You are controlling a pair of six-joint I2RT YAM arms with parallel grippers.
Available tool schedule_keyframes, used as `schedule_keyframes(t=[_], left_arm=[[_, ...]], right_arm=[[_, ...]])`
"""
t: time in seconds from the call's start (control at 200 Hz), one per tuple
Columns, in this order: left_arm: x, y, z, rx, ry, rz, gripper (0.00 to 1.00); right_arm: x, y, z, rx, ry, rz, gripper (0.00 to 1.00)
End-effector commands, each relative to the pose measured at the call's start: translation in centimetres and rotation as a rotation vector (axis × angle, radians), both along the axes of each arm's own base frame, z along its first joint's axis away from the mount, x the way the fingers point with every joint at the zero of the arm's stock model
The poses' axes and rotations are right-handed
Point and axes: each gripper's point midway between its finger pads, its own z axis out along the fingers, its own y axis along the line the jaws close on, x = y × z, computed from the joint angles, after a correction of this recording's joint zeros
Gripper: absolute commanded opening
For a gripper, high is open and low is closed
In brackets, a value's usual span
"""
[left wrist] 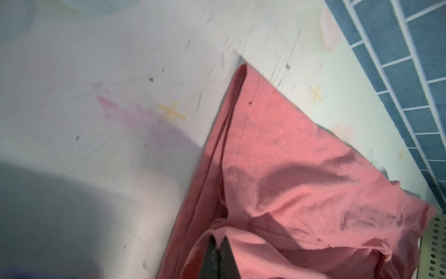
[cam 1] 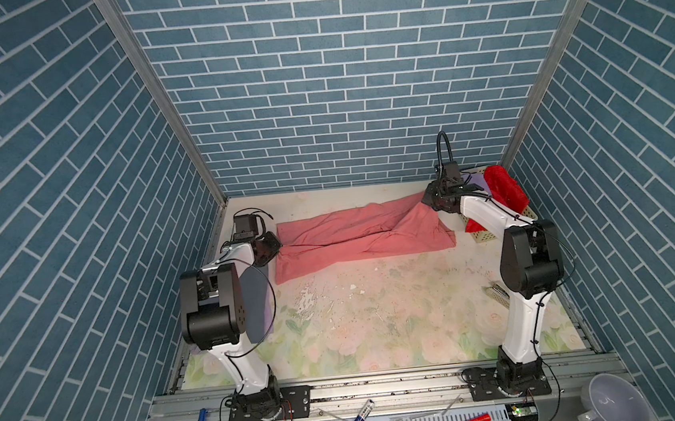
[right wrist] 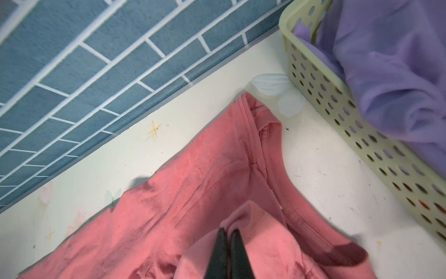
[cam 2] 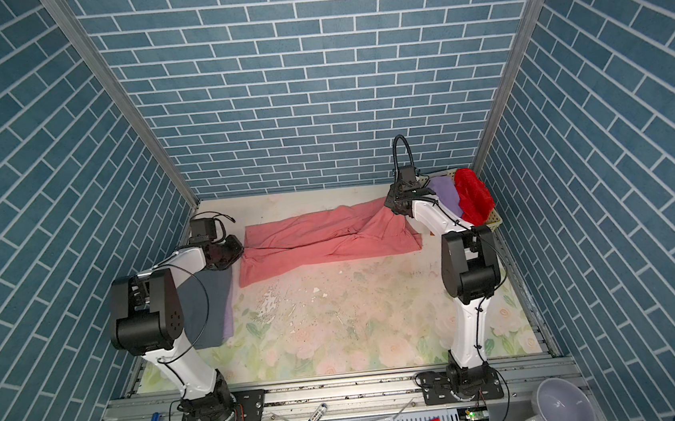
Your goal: Fold and stack the t-shirts
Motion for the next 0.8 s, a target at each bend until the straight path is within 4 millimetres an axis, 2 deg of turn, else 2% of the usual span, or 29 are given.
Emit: schedule_keyframes(t=[0.0, 0.03, 0.065, 0.125, 0.155, 0.175, 0.205, 0.385, 0.47, 0.55, 0.685, 0.795], left_arm=[[1.2, 0.1, -0.2, -0.011, 0.013, -0.033, 0.29], [1.3, 0.1, -0.4, -0.012, 0.026, -0.035, 0.36], [1.4, 0.2, -0.5, -0.008, 0.036, -0.033, 0.4], [1.5, 0.5, -0.2, 0.005, 0.03, -0.027, 0.46], [1.4, 0.6, 0.1, 0.013, 0.025, -0.025, 0.48], [1.3, 0.6, 0.4, 0.018, 0.017, -0.026, 0.49], [1.1, 0.7, 0.7, 0.025, 0.011, -0.026, 0.5], [-1.5, 0.0, 2.1, 0.038, 0.0, -0.047, 0.52], [-2.4, -1.5, 2.3, 0.029, -0.004, -0.083, 0.53], [-2.9, -3.6, 2.3, 0.027, -0.005, -0.13, 0.54], [-2.6, -7.9, 1.9, 0.021, -0.023, -0.217, 0.55], [-1.1, -8.7, 1.2, 0.037, -0.024, -0.226, 0.55]], right_arm=[[1.1, 0.1, -0.3, -0.011, 0.006, 0.024, 0.0], [1.4, 0.2, -0.4, -0.009, 0.008, 0.024, 0.0], [1.7, 0.3, -0.7, -0.005, 0.015, 0.027, 0.0], [2.0, 0.6, -0.5, 0.002, 0.009, 0.042, 0.25], [2.1, 0.6, -0.4, 0.002, 0.006, 0.044, 0.33], [2.1, 0.7, -0.2, 0.003, 0.001, 0.05, 0.44], [2.0, 0.8, 0.1, 0.005, -0.009, 0.058, 0.49], [-0.5, 0.8, 1.2, 0.049, -0.028, 0.059, 0.51], [-1.9, 1.4, 1.1, 0.09, -0.033, 0.061, 0.51], [-2.7, 2.7, 0.7, 0.129, -0.035, 0.085, 0.51], [-2.5, 5.3, -0.6, 0.156, -0.03, 0.124, 0.51], [-1.7, 7.2, -2.1, 0.179, -0.005, 0.133, 0.5]])
